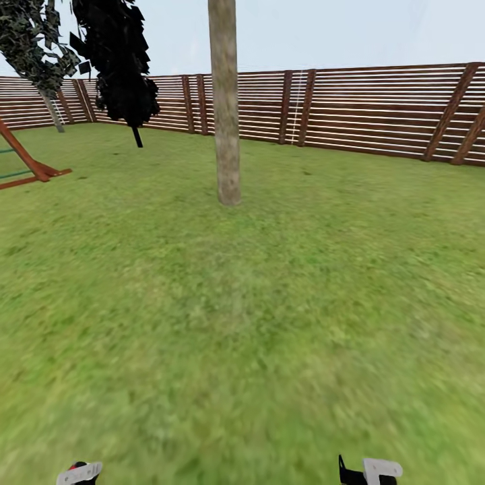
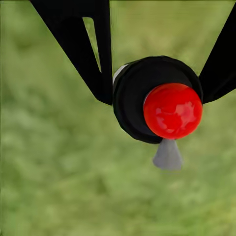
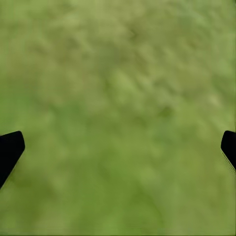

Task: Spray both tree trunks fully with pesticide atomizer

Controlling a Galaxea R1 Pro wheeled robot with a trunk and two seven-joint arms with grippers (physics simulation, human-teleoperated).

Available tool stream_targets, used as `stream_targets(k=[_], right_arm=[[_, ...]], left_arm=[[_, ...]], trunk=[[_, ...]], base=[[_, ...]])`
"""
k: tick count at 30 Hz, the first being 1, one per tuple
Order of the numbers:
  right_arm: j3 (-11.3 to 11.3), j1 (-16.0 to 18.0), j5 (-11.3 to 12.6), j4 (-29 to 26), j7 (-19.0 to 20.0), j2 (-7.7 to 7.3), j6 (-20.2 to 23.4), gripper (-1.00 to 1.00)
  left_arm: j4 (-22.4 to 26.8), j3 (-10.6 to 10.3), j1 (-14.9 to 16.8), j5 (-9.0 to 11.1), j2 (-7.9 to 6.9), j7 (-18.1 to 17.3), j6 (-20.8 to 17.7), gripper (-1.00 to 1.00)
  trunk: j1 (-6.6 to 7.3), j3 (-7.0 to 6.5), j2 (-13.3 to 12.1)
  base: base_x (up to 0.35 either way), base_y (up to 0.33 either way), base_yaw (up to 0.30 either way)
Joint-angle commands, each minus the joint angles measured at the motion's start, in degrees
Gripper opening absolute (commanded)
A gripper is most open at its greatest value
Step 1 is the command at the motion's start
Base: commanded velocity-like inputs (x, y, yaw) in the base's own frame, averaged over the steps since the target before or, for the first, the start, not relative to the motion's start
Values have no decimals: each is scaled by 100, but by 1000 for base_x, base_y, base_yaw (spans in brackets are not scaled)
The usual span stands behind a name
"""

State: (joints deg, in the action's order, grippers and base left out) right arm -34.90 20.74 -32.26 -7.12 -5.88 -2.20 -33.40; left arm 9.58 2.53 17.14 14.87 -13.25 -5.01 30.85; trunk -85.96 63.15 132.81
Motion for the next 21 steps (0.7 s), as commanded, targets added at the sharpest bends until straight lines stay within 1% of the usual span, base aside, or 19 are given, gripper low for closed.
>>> stream_targets(k=[1,21], right_arm=[[0,0,0,0,2,0,0,100],[0,0,0,0,8,0,0,100]], left_arm=[[0,2,0,0,-1,0,0,-100],[9,2,0,7,-2,0,0,-100]], trunk=[[0,0,0],[0,0,0]], base=[[343,0,0],[343,0,0]])
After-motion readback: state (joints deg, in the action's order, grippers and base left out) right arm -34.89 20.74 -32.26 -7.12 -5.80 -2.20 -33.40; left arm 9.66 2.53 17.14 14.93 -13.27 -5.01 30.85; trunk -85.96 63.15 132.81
